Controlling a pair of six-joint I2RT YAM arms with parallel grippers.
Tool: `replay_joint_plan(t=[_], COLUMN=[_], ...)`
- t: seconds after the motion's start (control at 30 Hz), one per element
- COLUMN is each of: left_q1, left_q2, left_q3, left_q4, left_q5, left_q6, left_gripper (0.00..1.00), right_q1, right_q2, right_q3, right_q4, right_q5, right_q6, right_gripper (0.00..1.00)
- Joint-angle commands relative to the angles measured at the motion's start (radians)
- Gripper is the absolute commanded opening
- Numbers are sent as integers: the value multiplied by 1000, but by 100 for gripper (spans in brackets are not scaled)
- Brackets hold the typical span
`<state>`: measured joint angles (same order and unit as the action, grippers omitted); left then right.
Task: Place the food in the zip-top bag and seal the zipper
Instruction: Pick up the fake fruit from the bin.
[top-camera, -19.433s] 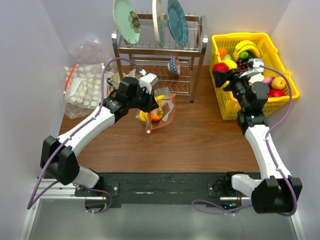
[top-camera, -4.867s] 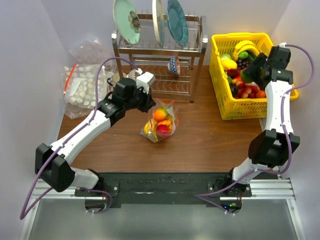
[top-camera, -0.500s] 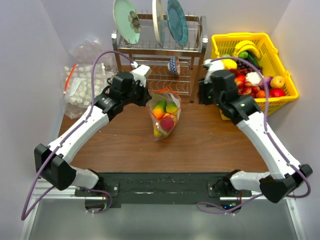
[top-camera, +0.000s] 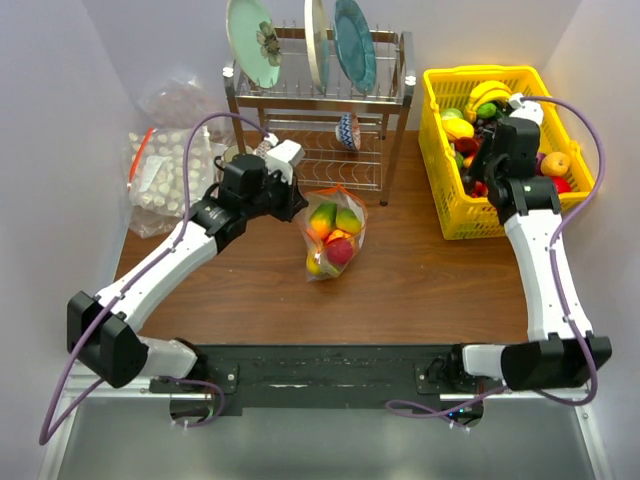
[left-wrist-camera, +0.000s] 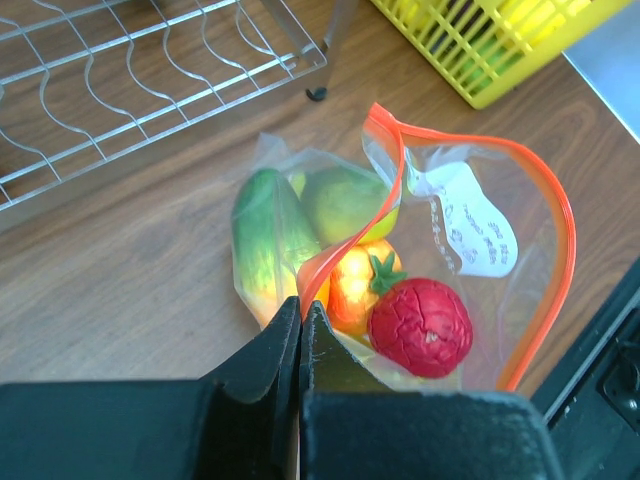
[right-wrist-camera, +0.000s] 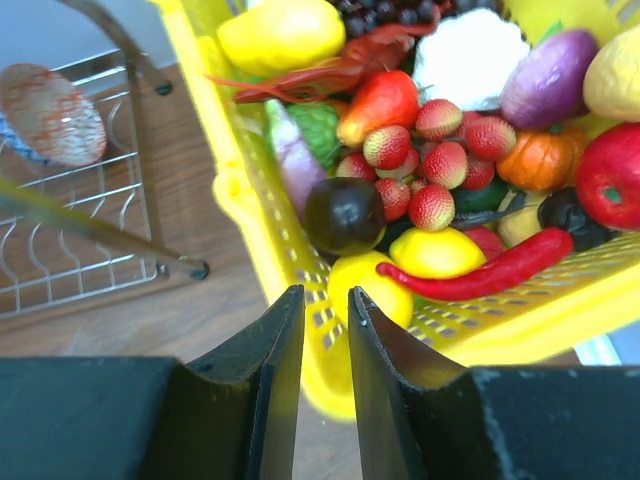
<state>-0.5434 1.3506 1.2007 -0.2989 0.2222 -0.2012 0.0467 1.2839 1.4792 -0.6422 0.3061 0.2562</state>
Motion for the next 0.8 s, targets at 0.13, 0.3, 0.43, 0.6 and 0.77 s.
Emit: replay_joint_plan(t=[0.13,0.3,0.43,0.6,0.77], left_q1=[5,5,5,5,7], left_q2=[-77,-91,-88,-81,-68], left_q3=[-50,-58,-56,-58,-61], left_q4=[78,73,72,73,83], left_q5=[39,26,20,26,46], left_q6=[-17,-14,-10,-10,-20], left_gripper=[0,0,0,0,0], right_q1=[-123,-145,-179,-185,-186], right_q2=[139,236,322,405,431], right_q3=[15,59,163,271,309], right_q4=[112,84,-37,-203,-287], right_q5=[-133,-119,-195,-271,-256], right_q6=[87,91,63,-4,-44], right_gripper=[29,32,29,35,42])
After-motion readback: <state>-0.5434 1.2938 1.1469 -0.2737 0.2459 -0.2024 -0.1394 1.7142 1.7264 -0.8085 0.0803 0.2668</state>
